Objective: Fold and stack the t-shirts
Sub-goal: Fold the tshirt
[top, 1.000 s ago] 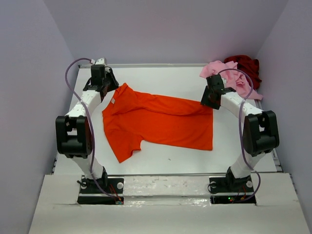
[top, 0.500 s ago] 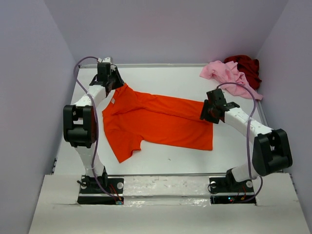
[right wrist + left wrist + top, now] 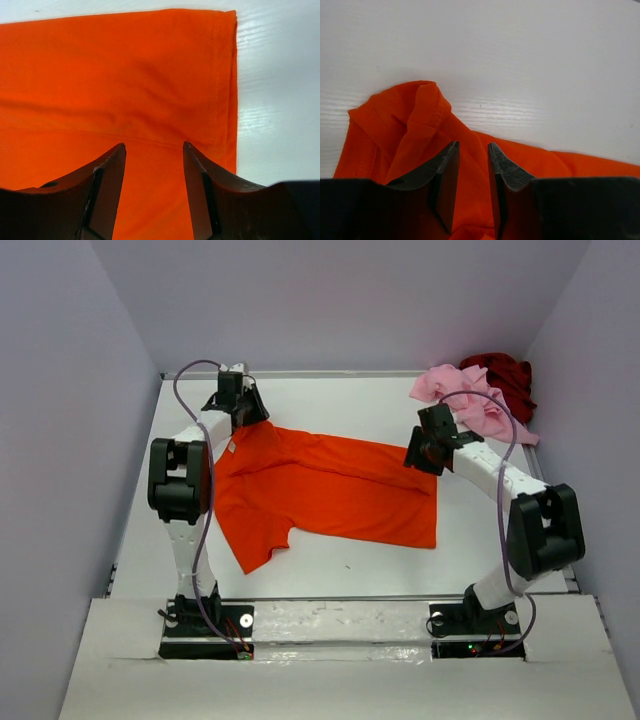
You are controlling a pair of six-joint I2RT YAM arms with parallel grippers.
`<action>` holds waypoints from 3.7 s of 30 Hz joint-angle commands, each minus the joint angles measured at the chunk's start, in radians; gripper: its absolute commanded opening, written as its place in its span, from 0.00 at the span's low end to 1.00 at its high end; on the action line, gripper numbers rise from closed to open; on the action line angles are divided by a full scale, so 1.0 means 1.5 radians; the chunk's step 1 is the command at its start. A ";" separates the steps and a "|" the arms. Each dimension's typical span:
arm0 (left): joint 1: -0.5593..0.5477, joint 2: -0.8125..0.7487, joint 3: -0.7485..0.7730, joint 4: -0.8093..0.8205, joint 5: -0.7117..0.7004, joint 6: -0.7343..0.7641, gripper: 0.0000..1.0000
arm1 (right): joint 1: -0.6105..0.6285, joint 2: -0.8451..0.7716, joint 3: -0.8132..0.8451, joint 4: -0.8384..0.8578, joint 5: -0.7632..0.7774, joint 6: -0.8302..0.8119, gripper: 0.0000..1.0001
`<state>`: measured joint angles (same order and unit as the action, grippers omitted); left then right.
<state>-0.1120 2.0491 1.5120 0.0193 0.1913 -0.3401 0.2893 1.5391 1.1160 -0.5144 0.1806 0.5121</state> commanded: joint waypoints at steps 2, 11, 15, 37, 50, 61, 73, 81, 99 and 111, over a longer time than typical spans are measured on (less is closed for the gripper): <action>-0.009 0.011 0.040 0.016 0.031 -0.007 0.38 | 0.001 0.090 0.054 0.037 0.027 -0.010 0.55; -0.012 0.037 0.075 0.004 0.025 0.013 0.38 | 0.001 0.222 0.110 0.070 0.024 -0.002 0.53; -0.012 0.046 0.085 -0.001 0.014 0.020 0.39 | 0.001 0.238 0.119 0.077 0.019 -0.001 0.53; -0.014 0.093 0.144 -0.111 -0.040 0.075 0.38 | 0.001 0.278 0.144 0.085 0.020 0.001 0.51; 0.007 0.095 0.139 -0.102 -0.109 0.090 0.37 | -0.005 0.250 0.125 0.087 0.025 -0.002 0.51; 0.016 0.120 0.170 -0.109 -0.167 0.105 0.36 | -0.011 0.234 0.118 0.089 0.025 -0.005 0.51; 0.050 0.148 0.245 -0.148 -0.188 0.113 0.36 | -0.011 0.231 0.107 0.093 0.029 -0.008 0.51; 0.063 0.125 0.252 -0.156 -0.178 0.108 0.36 | -0.011 0.235 0.104 0.095 0.024 -0.008 0.51; -0.020 -0.013 0.149 -0.129 -0.047 0.069 0.36 | -0.011 0.237 0.110 0.101 0.005 -0.007 0.50; -0.029 -0.013 0.042 -0.144 -0.029 0.073 0.35 | -0.017 0.239 0.132 0.096 0.002 -0.005 0.50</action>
<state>-0.1471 2.0914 1.6135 -0.1883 0.1219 -0.2371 0.2764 1.9240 1.2808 -0.3847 0.2008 0.5014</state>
